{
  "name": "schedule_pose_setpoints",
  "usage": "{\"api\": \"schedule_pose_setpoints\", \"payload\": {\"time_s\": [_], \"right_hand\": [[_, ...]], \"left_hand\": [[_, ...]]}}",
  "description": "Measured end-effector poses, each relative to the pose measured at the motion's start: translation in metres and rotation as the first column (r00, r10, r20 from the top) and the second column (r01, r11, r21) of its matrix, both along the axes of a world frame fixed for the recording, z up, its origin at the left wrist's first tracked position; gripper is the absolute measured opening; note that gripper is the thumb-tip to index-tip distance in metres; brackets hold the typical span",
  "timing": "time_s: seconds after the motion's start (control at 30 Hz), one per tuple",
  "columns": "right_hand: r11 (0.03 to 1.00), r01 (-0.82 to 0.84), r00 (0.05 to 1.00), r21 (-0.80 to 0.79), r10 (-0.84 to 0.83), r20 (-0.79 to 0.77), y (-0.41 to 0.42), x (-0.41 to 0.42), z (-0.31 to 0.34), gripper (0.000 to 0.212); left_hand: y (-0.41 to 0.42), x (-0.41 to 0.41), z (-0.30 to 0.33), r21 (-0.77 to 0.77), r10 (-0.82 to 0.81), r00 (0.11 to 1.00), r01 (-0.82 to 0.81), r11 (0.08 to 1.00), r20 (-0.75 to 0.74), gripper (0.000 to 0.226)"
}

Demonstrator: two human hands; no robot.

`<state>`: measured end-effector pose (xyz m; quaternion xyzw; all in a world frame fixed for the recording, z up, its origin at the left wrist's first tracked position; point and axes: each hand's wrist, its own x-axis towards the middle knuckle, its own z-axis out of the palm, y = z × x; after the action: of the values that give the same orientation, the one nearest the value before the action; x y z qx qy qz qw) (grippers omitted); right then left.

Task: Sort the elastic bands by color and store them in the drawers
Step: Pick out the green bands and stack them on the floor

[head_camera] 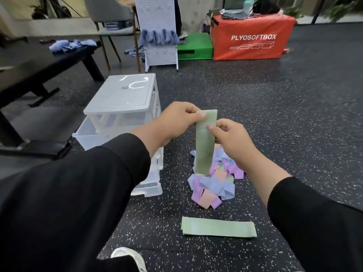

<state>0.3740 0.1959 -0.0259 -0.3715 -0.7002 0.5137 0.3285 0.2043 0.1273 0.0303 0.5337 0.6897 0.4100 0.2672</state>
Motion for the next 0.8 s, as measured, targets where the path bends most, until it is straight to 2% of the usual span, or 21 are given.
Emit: {"api": "schedule_pose_setpoints", "payload": {"time_s": [0.07, 0.17, 0.3, 0.4, 0.47, 0.57, 0.63, 0.7, 0.8], "right_hand": [[0.999, -0.016, 1.0, -0.031, 0.016, -0.027, -0.001, 0.002, -0.001, 0.013], [0.997, -0.062, 0.998, -0.055, 0.061, -0.027, -0.003, 0.003, 0.002, 0.019], [0.997, -0.069, 0.998, -0.018, 0.069, -0.002, -0.004, 0.001, 0.003, 0.016], [0.997, -0.057, 0.998, -0.043, 0.055, -0.027, -0.001, 0.0, 0.001, 0.012], [0.996, -0.017, 0.998, -0.093, 0.011, -0.056, 0.002, 0.0, -0.001, 0.015], [0.989, 0.036, 0.997, -0.146, -0.046, -0.066, 0.009, 0.004, -0.008, 0.013], [0.983, 0.023, 0.998, -0.184, -0.033, -0.051, 0.011, 0.009, -0.013, 0.014], [0.981, 0.005, 1.0, -0.196, -0.01, -0.025, 0.014, 0.014, -0.016, 0.014], [0.99, 0.04, 0.997, -0.137, -0.031, 0.072, 0.019, 0.02, -0.024, 0.01]], "left_hand": [[-0.002, -0.004, -0.007, -0.03, 0.015, 1.0, -0.016, 0.999, -0.008, 0.02], [-0.004, -0.003, -0.012, -0.034, 0.006, 1.0, -0.006, 0.999, 0.003, 0.018], [-0.001, 0.005, -0.026, 0.034, 0.063, 0.964, -0.075, 0.997, 0.257, 0.01], [-0.005, 0.014, -0.038, -0.017, 0.056, 0.929, -0.054, 0.998, 0.365, 0.036], [-0.009, 0.017, -0.051, -0.089, 0.052, 0.933, -0.021, 0.996, 0.357, 0.039], [-0.012, 0.017, -0.074, -0.165, 0.002, 0.944, 0.055, 0.985, 0.329, 0.022], [-0.012, 0.017, -0.088, -0.159, -0.013, 0.952, 0.065, 0.985, 0.307, 0.02], [-0.011, 0.017, -0.096, -0.151, 0.0, 0.959, 0.045, 0.988, 0.283, 0.028], [-0.009, 0.019, -0.104, -0.14, -0.002, 0.963, 0.041, 0.989, 0.271, 0.023]]}}
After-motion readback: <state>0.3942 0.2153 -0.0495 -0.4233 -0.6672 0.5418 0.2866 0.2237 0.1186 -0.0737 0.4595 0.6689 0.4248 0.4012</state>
